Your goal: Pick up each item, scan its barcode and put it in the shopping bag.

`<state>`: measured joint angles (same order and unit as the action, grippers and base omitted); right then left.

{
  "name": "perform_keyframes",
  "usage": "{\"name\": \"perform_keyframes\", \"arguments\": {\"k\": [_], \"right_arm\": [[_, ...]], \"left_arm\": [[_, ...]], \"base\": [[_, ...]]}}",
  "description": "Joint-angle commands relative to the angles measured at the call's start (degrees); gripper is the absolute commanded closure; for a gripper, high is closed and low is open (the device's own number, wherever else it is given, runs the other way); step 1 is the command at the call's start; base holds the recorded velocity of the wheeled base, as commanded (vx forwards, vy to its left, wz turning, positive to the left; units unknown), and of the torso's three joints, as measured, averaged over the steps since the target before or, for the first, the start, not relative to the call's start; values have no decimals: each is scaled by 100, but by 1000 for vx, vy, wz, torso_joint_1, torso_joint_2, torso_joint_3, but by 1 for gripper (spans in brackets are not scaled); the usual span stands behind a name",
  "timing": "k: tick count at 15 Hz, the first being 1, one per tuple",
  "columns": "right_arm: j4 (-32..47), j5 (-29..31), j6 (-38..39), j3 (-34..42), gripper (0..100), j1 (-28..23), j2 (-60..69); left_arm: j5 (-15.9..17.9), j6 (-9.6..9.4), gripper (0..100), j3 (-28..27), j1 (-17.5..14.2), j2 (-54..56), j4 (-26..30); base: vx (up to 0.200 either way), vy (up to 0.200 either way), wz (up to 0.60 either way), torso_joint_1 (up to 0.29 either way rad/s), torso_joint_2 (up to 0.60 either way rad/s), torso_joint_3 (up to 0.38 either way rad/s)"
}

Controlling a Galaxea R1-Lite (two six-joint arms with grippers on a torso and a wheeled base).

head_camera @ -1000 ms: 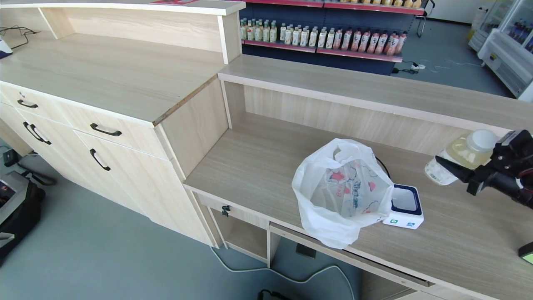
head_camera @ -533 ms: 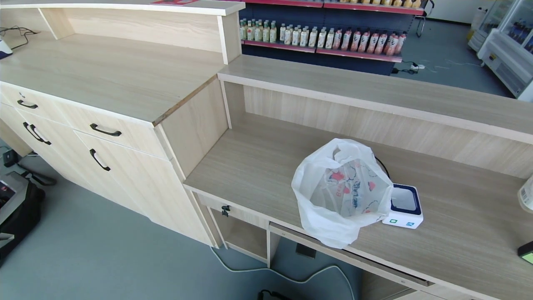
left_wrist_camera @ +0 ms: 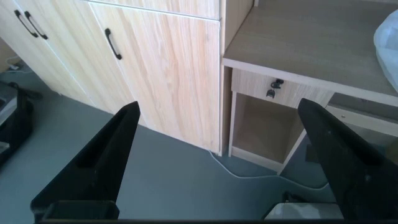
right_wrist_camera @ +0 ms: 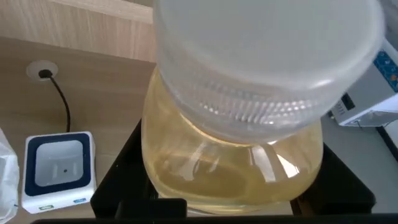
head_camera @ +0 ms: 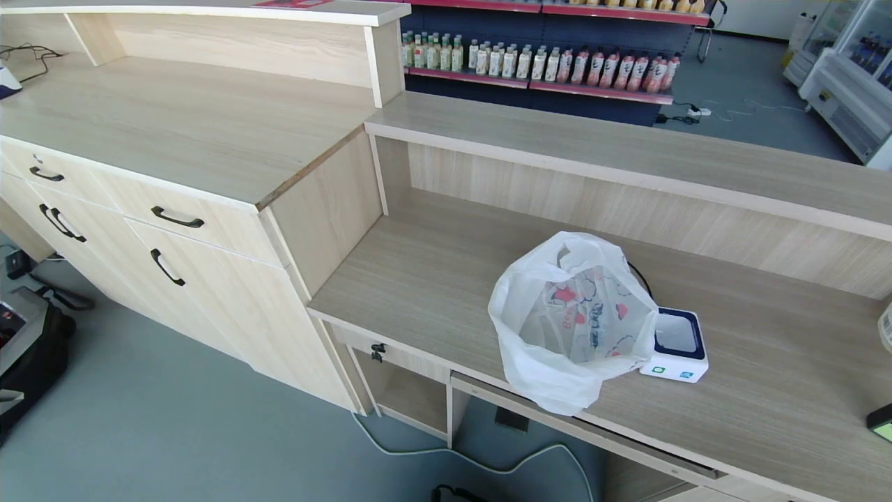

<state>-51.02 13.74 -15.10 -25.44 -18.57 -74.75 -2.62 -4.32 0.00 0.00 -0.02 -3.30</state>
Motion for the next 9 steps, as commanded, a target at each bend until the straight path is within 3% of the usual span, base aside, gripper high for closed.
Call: {"name": "perform_keyframes", "arguments": {"k": [1, 6, 9], "right_arm": [[-172, 6, -98, 13, 100, 424, -154], [-1323, -29, -344, 31, 100, 1461, -1560], [-2061, -539, -212, 4, 100, 1909, -2562]], "left_arm": [[-2, 1, 0, 0, 0, 2, -4], [-2, 1, 0, 0, 0, 2, -4], [-2, 1, 0, 0, 0, 2, -4]], "base": [[0, 0, 600, 2, 7, 7], [0, 0, 600, 2, 0, 3], [0, 0, 0, 0, 0, 0]]}}
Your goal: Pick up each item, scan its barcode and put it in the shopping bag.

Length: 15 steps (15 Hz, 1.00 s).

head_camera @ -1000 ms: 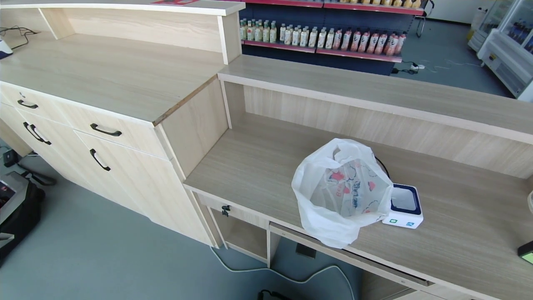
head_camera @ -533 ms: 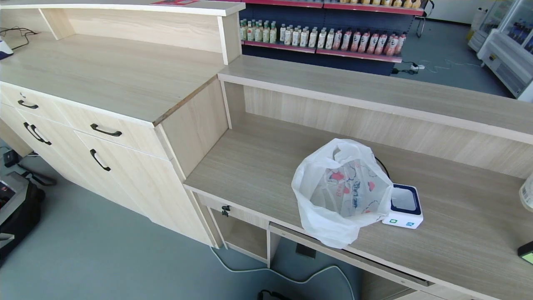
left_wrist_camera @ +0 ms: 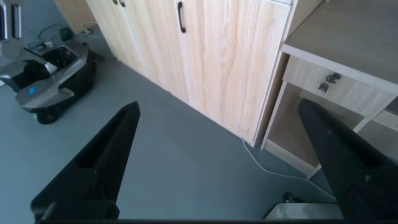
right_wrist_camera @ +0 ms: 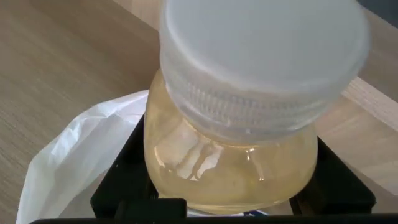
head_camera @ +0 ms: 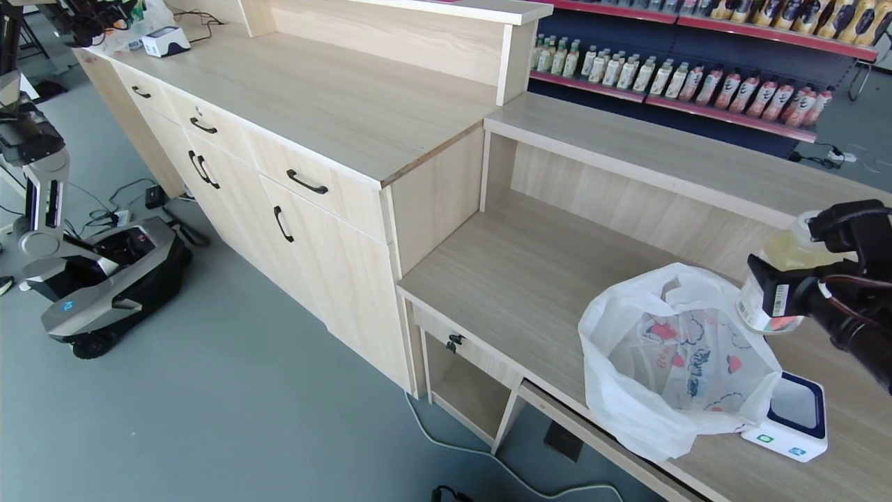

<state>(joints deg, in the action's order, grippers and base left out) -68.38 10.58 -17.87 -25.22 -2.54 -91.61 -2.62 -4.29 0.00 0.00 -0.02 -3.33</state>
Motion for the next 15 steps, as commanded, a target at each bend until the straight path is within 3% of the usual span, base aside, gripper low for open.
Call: {"name": "perform_keyframes", "arguments": {"k": [1, 7, 15], "right_arm": [[-774, -751, 196, -9, 100, 500, -1377], [-1793, -1014, 565, -484, 100, 684, -2924], [-2162, -1014, 653, -1011, 100, 438, -3636]], "left_arm": [[-2, -2, 0, 0, 0, 2, -1], [-2, -2, 0, 0, 0, 2, -1], [-2, -2, 0, 0, 0, 2, -1]], "base": [[0, 0, 0, 0, 0, 0], [0, 0, 0, 0, 0, 0], [0, 0, 0, 0, 0, 0]]}}
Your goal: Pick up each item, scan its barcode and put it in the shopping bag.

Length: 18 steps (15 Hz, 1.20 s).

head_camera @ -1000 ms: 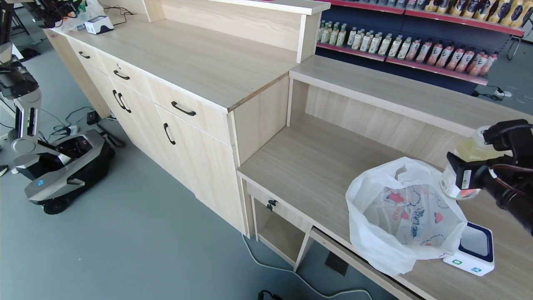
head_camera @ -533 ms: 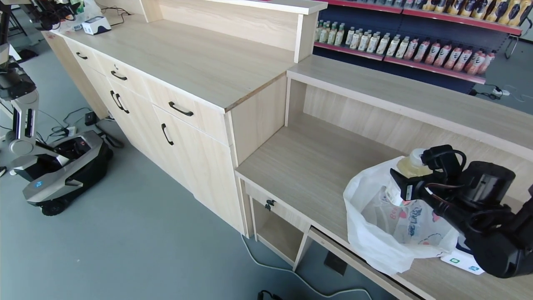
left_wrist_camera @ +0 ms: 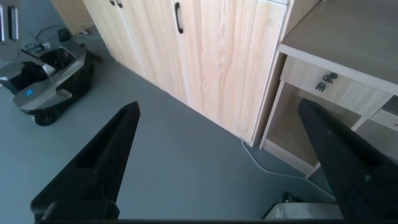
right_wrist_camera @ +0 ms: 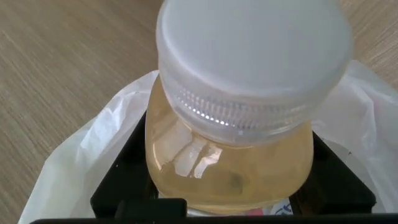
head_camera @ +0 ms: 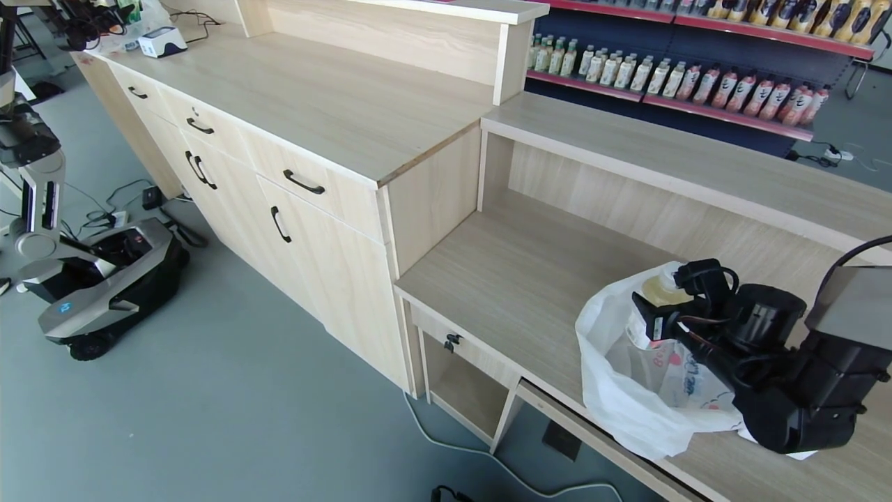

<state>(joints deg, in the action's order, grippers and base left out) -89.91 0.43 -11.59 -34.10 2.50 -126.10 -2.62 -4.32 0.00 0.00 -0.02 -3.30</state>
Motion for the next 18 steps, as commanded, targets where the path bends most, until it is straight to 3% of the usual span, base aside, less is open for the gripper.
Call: {"name": "perform_keyframes", "arguments": {"k": [1, 14, 15, 18], "right_arm": [[-9, 1, 61, -203, 100, -100, -222], [-9, 1, 351, -326, 100, -373, -582], [-9, 1, 360, -273, 0, -399, -565], [184, 1, 614, -203, 0, -426, 68]], "left_arm": [[-2, 1, 0, 0, 0, 2, -4], [-2, 1, 0, 0, 0, 2, -4], [-2, 1, 0, 0, 0, 2, -4], [-2, 1, 0, 0, 0, 2, -4]], "base": [[0, 0, 0, 0, 0, 0], [0, 0, 0, 0, 0, 0], [0, 0, 0, 0, 0, 0], [0, 0, 0, 0, 0, 0]]}}
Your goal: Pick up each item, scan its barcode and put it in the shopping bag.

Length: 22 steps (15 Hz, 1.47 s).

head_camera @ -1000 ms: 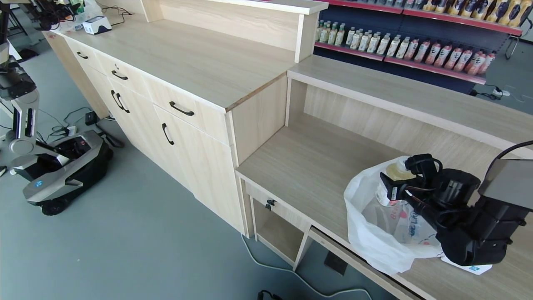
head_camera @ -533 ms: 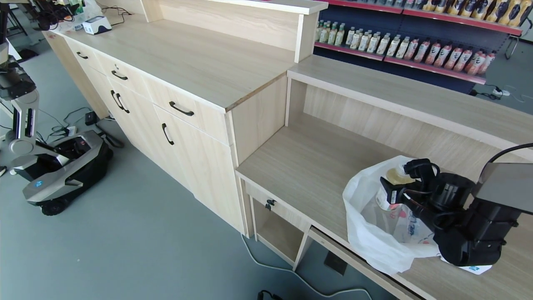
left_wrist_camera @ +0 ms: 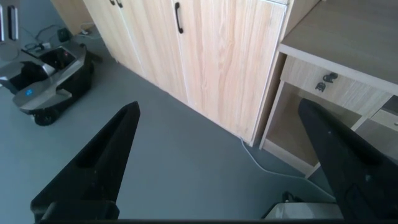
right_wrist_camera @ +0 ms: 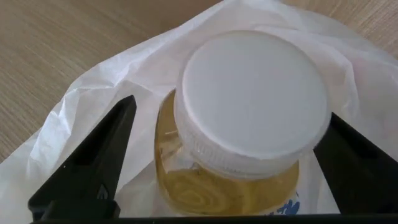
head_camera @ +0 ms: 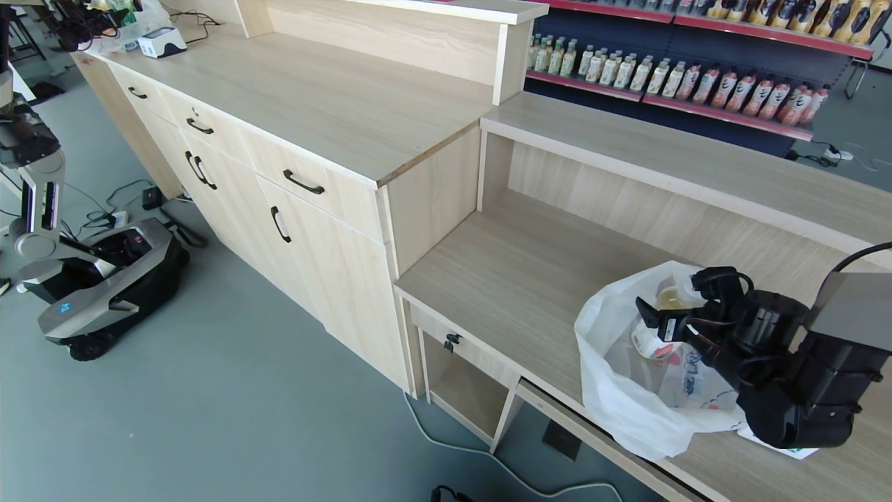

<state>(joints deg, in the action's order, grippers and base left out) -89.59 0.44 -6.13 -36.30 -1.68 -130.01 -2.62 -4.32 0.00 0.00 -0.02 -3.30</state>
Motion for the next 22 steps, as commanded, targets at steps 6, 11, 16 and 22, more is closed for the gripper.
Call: {"name": "perform_keyframes", "arguments": {"k": [6, 11, 16, 22], "right_arm": [[2710, 62, -389, 1310, 0, -517, 4819], [6366, 0, -995, 1125, 0, -2609, 7060], [7368, 1846, -1400, 923, 0, -4393, 6172], [6015, 1986, -2639, 176, 0, -5378, 3439]], "left_arm": [[-2, 1, 0, 0, 0, 2, -4], [-2, 1, 0, 0, 0, 2, -4], [-2, 1, 0, 0, 0, 2, -4], [-2, 1, 0, 0, 0, 2, -4]], "base": [[0, 0, 0, 0, 0, 0], [0, 0, -360, 0, 0, 2], [0, 0, -600, 0, 0, 1], [0, 0, -100, 1, 0, 0]]}}
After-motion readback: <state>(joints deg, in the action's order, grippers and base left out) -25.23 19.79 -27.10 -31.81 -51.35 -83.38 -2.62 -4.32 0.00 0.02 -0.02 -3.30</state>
